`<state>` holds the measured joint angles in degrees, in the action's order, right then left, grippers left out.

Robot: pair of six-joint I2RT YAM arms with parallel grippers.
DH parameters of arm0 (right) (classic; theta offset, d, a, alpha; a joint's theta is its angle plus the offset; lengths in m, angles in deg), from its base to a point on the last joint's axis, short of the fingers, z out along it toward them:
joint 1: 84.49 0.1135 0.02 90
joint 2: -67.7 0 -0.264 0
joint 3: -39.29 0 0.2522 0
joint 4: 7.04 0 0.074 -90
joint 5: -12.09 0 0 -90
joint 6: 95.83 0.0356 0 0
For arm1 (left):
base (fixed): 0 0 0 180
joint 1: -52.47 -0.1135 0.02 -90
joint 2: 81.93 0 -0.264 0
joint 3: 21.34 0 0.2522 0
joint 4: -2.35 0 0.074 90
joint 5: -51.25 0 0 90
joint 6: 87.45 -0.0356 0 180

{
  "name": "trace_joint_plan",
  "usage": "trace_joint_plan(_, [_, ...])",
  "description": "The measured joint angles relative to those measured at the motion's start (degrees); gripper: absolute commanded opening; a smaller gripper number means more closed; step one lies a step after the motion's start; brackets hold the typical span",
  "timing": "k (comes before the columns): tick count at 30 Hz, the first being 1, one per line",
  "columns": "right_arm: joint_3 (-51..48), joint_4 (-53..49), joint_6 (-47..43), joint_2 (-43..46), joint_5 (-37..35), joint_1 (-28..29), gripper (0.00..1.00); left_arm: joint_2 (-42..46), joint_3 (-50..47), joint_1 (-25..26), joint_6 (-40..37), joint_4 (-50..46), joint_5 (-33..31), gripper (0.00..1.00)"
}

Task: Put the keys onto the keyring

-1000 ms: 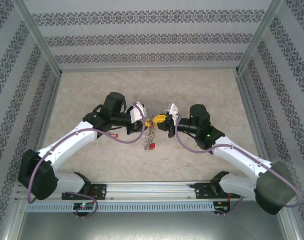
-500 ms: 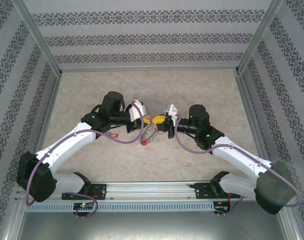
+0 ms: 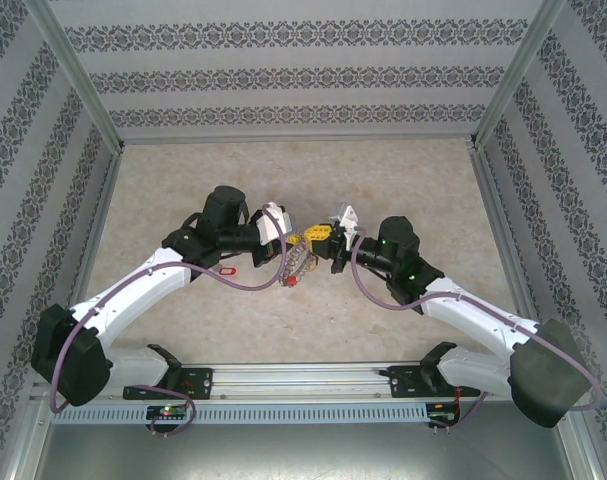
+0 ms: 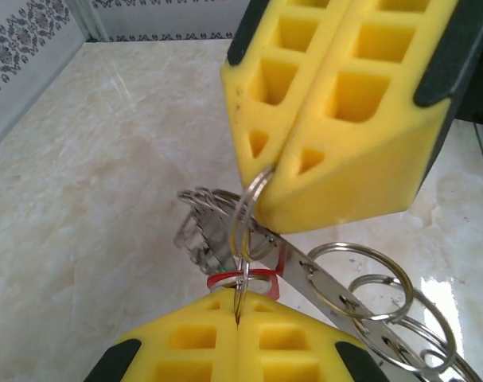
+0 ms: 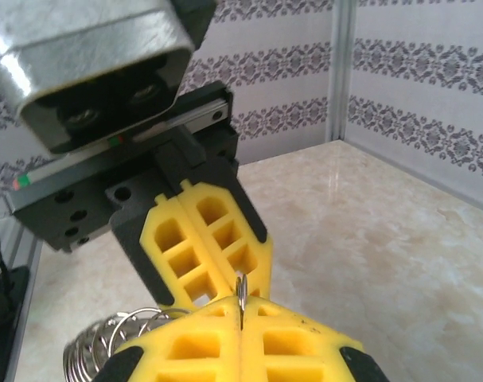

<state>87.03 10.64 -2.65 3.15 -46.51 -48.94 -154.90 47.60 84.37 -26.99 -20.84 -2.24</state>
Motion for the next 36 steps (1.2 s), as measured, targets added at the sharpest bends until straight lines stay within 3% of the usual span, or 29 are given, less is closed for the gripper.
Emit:
trace_joint_plan(9, [-1.3, 7.9, 4.5, -2.4, -7.8, 4.1, 0.0, 2.9, -3.7, 2.6, 0.4, 4.6, -3.9, 0.0])
trace_joint_plan(18, [-0.8, 12.8, 4.6, -5.3, -10.0, 6.3, 0.0, 2.8, -5.0, 3.7, 6.6, 6.2, -3.6, 0.01])
trace_joint_plan(19, [-0.8, 12.8, 4.6, -5.3, -9.9, 6.3, 0.0, 2.9, -5.0, 3.7, 6.8, 6.2, -3.6, 0.05])
trace_joint_plan(22, [-0.8, 13.0, 4.7, -5.2, -9.6, 6.3, 0.0, 3.6, -5.4, 3.8, 7.5, 6.3, -4.1, 0.3])
trace_joint_plan(27, [-0.8, 13.0, 4.7, -5.0, -7.9, 6.0, 0.0, 9.1, -9.7, 4.0, 9.1, 7.8, -6.8, 0.4])
trace_joint_plan(29, [-0.8, 13.0, 4.7, -4.8, -7.3, 5.3, 0.0, 11.5, -11.3, 4.4, 9.9, 8.5, -7.3, 0.4])
trace_joint_plan(31, [-0.8, 12.9, 4.7, -4.7, -6.3, 4.5, 0.0, 13.3, -12.0, 4.7, 10.6, 8.7, -7.5, 0.21])
trace_joint_plan(36, [-0.8, 12.3, 4.6, -4.7, -4.5, 3.1, 0.0, 16.4, -11.7, 4.8, 10.2, 8.2, -8.5, 0.27])
